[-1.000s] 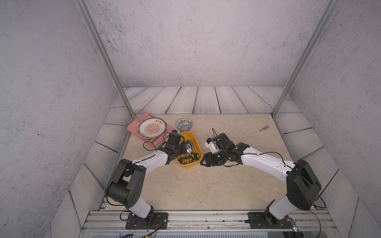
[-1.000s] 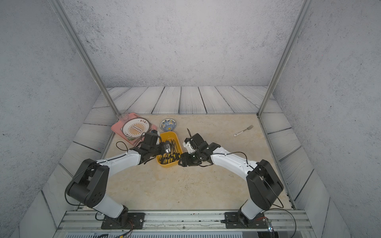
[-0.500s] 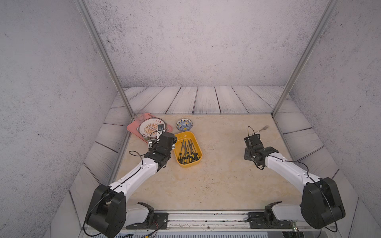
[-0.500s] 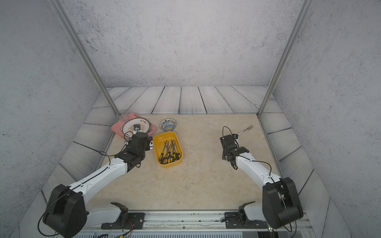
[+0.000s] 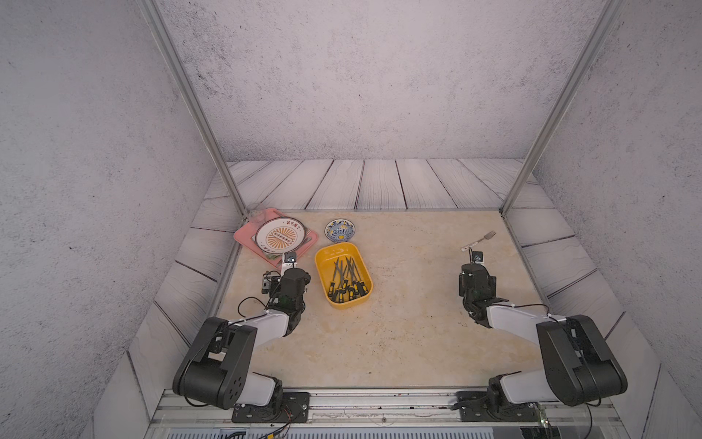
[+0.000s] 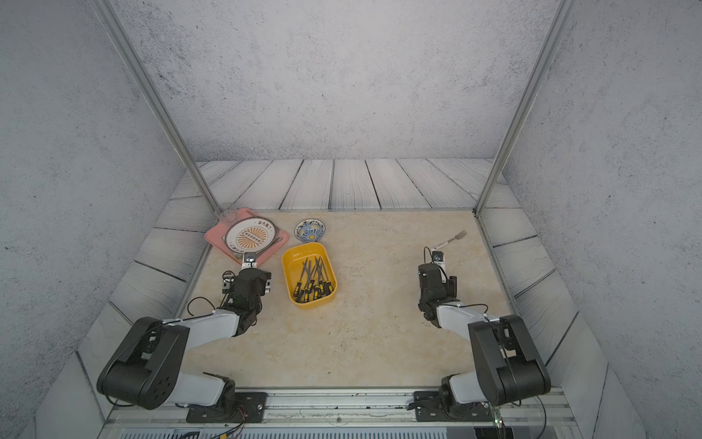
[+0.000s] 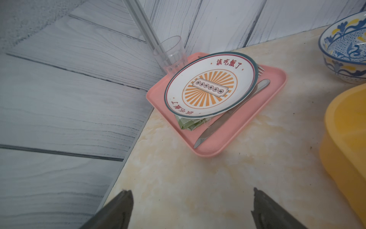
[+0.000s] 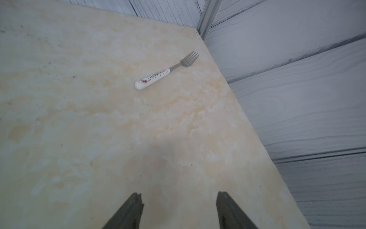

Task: Put the file tool into the storage box
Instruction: Reset both arms

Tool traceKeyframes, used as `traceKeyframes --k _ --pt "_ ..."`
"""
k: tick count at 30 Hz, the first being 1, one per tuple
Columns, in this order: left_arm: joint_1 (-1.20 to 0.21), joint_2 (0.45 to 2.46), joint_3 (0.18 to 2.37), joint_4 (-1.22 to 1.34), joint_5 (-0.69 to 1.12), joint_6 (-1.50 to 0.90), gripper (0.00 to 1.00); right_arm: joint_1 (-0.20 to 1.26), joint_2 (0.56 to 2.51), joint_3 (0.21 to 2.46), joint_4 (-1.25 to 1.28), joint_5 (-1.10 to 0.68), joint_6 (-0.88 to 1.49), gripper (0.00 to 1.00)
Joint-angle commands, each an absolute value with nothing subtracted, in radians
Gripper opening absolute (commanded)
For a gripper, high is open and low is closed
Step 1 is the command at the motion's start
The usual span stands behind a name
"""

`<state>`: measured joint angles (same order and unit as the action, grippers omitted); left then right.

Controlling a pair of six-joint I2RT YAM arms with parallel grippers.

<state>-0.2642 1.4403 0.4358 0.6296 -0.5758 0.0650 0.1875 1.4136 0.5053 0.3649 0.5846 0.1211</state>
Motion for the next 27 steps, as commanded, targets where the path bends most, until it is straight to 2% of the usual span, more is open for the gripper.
traceKeyframes --k 1,3,5,7,8,10,13,14,17,20,22,27 --pt "-0.232 1.506 0.433 0.825 -0.470 0.139 0.98 0.126 1.420 0.519 0.503 0.472 0.125 0.65" --pt "-0.193 1.517 0.445 0.820 -0.443 0.098 0.98 0.085 1.416 0.525 0.484 0.379 0.137 0.65" --pt "-0.134 1.488 0.480 0.685 -0.354 0.031 0.98 0.059 1.410 0.522 0.479 0.319 0.141 0.65" --pt "-0.067 1.498 0.459 0.726 -0.253 -0.014 0.98 0.054 1.404 0.510 0.509 0.269 0.107 0.65" --pt "-0.038 1.506 0.446 0.732 -0.234 -0.048 0.98 0.054 1.402 0.471 0.585 0.189 0.044 0.99" --pt "-0.020 1.563 0.402 0.903 -0.231 -0.059 0.98 0.053 1.433 0.421 0.700 0.217 0.065 1.00" --pt "-0.019 1.522 0.452 0.729 -0.156 -0.038 0.98 0.000 1.538 0.388 0.867 0.115 0.094 1.00" --pt "-0.014 1.539 0.439 0.786 -0.146 -0.033 0.98 -0.005 1.565 0.395 0.903 0.097 0.089 1.00" --pt "-0.003 1.544 0.443 0.788 -0.101 -0.029 0.98 -0.005 1.523 0.480 0.660 0.031 0.056 1.00" --pt "0.001 1.539 0.452 0.760 -0.092 -0.032 0.98 -0.006 1.553 0.442 0.789 0.014 0.045 1.00" --pt "0.000 1.529 0.456 0.735 -0.091 -0.031 0.98 -0.006 1.529 0.472 0.684 0.018 0.050 1.00" --pt "0.000 1.529 0.451 0.751 -0.093 -0.028 0.98 -0.007 1.530 0.472 0.688 0.019 0.052 1.00"
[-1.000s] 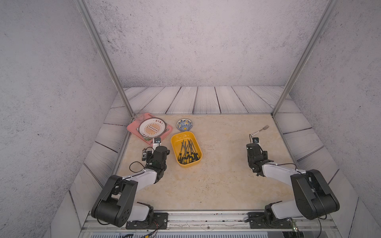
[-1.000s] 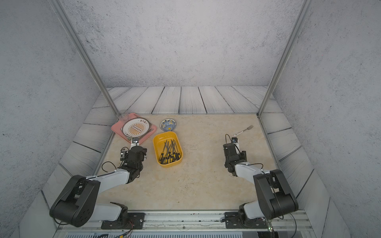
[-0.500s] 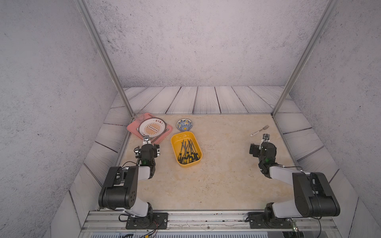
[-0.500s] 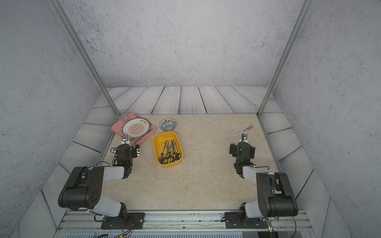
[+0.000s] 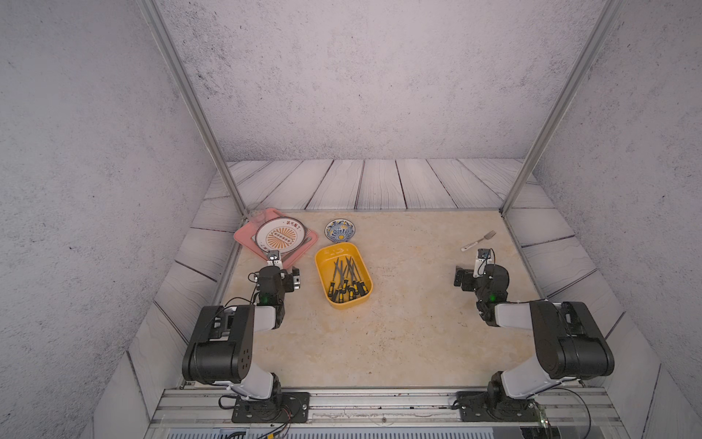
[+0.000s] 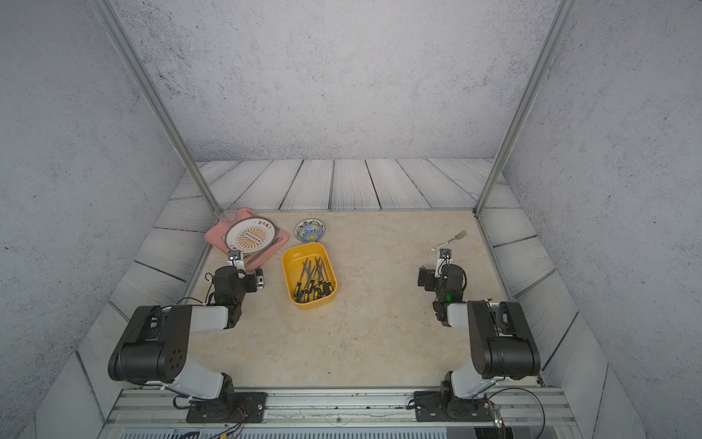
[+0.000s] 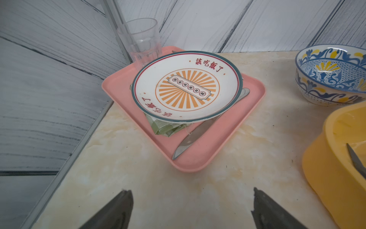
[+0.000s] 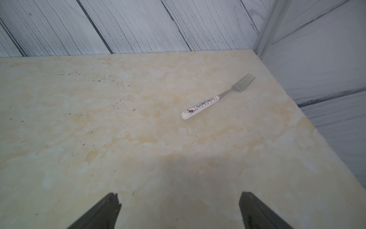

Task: Put the file tool into the storage box
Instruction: Reset both arms

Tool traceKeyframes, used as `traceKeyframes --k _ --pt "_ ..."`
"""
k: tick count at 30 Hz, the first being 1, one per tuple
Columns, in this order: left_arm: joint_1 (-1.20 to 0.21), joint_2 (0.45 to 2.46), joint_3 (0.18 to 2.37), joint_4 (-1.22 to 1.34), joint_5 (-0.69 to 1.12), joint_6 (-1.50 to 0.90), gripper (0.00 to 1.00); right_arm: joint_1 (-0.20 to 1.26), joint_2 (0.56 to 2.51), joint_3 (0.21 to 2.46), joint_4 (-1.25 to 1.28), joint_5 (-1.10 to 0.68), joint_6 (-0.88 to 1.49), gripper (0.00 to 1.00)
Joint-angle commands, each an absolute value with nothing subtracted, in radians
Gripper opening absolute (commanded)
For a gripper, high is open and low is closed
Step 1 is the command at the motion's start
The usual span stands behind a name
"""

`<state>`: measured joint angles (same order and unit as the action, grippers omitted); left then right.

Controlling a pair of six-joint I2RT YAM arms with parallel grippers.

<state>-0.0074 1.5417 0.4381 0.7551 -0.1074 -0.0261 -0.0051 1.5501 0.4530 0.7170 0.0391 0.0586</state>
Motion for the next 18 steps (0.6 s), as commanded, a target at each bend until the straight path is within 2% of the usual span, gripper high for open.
traceKeyframes --k 1,18 --pt "-0.002 1.528 0.451 0.748 -0.093 -0.028 0.98 -0.007 1.539 0.468 0.711 0.022 0.055 1.00" --pt "-0.007 1.533 0.462 0.737 -0.109 -0.028 0.98 -0.011 1.532 0.471 0.694 0.015 0.056 1.00"
